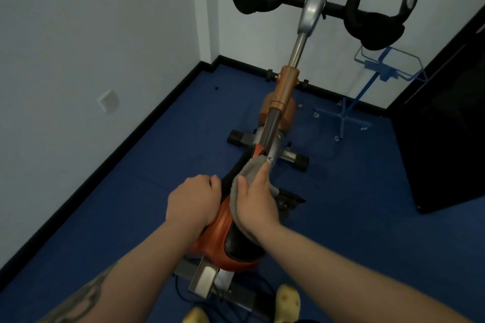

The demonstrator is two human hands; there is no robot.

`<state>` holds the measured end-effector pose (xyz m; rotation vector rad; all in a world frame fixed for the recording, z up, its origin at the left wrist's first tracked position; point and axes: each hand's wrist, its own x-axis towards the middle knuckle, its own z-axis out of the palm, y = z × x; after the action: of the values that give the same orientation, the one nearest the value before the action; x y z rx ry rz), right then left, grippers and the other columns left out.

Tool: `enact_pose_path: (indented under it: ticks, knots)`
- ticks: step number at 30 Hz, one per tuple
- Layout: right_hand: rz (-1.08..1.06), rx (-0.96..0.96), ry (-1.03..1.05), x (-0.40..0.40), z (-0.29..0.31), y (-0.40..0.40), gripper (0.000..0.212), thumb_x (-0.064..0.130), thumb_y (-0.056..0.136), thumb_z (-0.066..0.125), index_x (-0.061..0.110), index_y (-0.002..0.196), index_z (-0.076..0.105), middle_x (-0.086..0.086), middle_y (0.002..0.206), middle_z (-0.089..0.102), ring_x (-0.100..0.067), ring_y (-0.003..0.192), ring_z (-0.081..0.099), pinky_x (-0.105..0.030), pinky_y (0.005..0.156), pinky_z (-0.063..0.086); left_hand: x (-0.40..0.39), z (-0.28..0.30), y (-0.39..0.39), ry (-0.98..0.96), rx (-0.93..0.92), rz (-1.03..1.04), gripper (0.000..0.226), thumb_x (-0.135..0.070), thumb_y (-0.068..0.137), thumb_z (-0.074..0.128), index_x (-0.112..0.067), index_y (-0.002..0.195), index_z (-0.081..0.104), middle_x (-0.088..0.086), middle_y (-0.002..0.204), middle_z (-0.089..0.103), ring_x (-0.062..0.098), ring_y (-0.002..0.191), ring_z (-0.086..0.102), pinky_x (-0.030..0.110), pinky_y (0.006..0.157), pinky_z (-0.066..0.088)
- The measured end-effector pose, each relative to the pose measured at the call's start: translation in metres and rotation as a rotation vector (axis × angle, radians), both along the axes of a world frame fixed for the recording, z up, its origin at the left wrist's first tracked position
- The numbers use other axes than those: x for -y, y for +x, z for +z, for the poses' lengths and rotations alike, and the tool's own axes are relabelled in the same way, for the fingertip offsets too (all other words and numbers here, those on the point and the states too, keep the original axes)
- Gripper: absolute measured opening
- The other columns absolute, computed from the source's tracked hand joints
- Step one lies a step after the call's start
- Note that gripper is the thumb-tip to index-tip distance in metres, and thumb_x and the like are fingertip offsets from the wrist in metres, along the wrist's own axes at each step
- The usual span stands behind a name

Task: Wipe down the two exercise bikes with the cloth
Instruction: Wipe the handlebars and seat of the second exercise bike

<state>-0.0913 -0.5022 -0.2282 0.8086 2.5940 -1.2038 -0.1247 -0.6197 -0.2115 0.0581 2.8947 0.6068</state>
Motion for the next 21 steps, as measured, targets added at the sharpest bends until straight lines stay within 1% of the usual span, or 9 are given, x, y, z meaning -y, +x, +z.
enact_pose_path:
  ticks: [2, 5, 7, 9, 12, 14, 17, 19, 21]
  knots:
    - [-0.097, 0.023, -0.055, -0.005, 0.002, -0.027, 0.07, 0.05, 0.101, 0.025, 0.015, 0.154, -0.005, -0.016, 0.154, 0.033, -0.037, 0.13, 0.044, -0.048, 0.106, 0.039, 0.0, 0.0, -0.001, -0.001, 0.001, -0.006, 0.045, -0.034, 0.099, 0.027, -0.018, 0.065, 0.05, 0.0, 0.07, 0.056, 0.018, 0.063, 0.051, 0.033, 0.057, 0.038]
    - [-0.212, -0.046, -0.093, -0.012, 0.012, -0.06, 0.061, 0.046, 0.103, 0.022, 0.008, 0.151, 0.015, -0.017, 0.145, 0.044, -0.034, 0.127, 0.049, -0.045, 0.105, 0.04, 0.002, 0.002, 0.0, 0.044, 0.01, 0.02, 0.047, -0.035, 0.099, 0.029, -0.014, 0.065, 0.054, 0.001, 0.07, 0.058, 0.019, 0.064, 0.055, 0.034, 0.061, 0.045]
    - [-0.173, -0.054, -0.047, -0.01, 0.013, -0.049, 0.061, 0.047, 0.103, 0.024, 0.011, 0.152, 0.014, -0.016, 0.143, 0.046, -0.035, 0.125, 0.049, -0.045, 0.103, 0.041, 0.003, 0.001, -0.001, 0.075, 0.024, 0.033, 0.048, -0.036, 0.099, 0.031, -0.013, 0.065, 0.056, 0.001, 0.07, 0.059, 0.018, 0.063, 0.056, 0.032, 0.058, 0.042]
    - [-0.068, -0.004, 0.062, -0.001, 0.013, -0.011, 0.063, 0.051, 0.1, 0.024, 0.017, 0.152, 0.01, -0.016, 0.139, 0.05, -0.035, 0.119, 0.053, -0.046, 0.097, 0.046, 0.005, 0.0, -0.001, 0.098, 0.029, 0.034, 0.048, -0.037, 0.099, 0.032, -0.012, 0.065, 0.057, 0.0, 0.069, 0.059, 0.015, 0.061, 0.053, 0.029, 0.052, 0.034]
    - [0.031, 0.004, 0.152, 0.01, 0.013, 0.027, 0.067, 0.06, 0.096, 0.019, 0.024, 0.152, 0.008, -0.013, 0.135, 0.053, -0.034, 0.111, 0.059, -0.048, 0.091, 0.049, 0.007, -0.001, -0.002, 0.122, 0.024, 0.025, 0.048, -0.036, 0.099, 0.033, -0.013, 0.065, 0.057, -0.001, 0.067, 0.059, 0.013, 0.06, 0.052, 0.028, 0.05, 0.03]
    - [-0.026, 0.064, 0.123, 0.008, 0.017, 0.01, 0.067, 0.058, 0.098, 0.018, 0.016, 0.15, 0.015, -0.015, 0.138, 0.052, -0.035, 0.116, 0.056, -0.046, 0.095, 0.047, 0.007, -0.001, -0.002, 0.132, 0.02, 0.014, 0.047, -0.035, 0.099, 0.033, -0.013, 0.063, 0.055, 0.0, 0.067, 0.058, 0.014, 0.059, 0.052, 0.028, 0.05, 0.031]
    - [-0.175, 0.12, 0.004, 0.005, 0.029, -0.021, 0.074, 0.06, 0.099, 0.013, 0.006, 0.148, 0.022, -0.018, 0.135, 0.052, -0.034, 0.119, 0.053, -0.038, 0.089, 0.042, 0.008, 0.0, 0.0, 0.177, 0.018, 0.019, 0.048, -0.035, 0.1, 0.033, -0.015, 0.059, 0.05, 0.001, 0.065, 0.058, 0.016, 0.06, 0.054, 0.029, 0.052, 0.033]
    - [-0.139, 0.1, 0.024, 0.006, 0.032, -0.016, 0.083, 0.068, 0.094, 0.011, 0.008, 0.152, 0.015, -0.017, 0.138, 0.05, -0.034, 0.121, 0.052, -0.038, 0.089, 0.041, 0.01, 0.001, 0.001, 0.2, 0.017, 0.03, 0.047, -0.035, 0.1, 0.034, -0.016, 0.06, 0.049, 0.001, 0.066, 0.058, 0.016, 0.061, 0.054, 0.03, 0.053, 0.034]
    - [-0.013, 0.058, 0.131, 0.013, 0.028, 0.016, 0.085, 0.073, 0.091, 0.017, 0.017, 0.154, 0.005, -0.014, 0.143, 0.046, -0.034, 0.119, 0.053, -0.039, 0.086, 0.042, 0.015, 0.0, 0.004, 0.227, 0.017, 0.027, 0.043, -0.035, 0.1, 0.035, -0.017, 0.066, 0.055, 0.0, 0.069, 0.059, 0.015, 0.064, 0.055, 0.03, 0.054, 0.036]
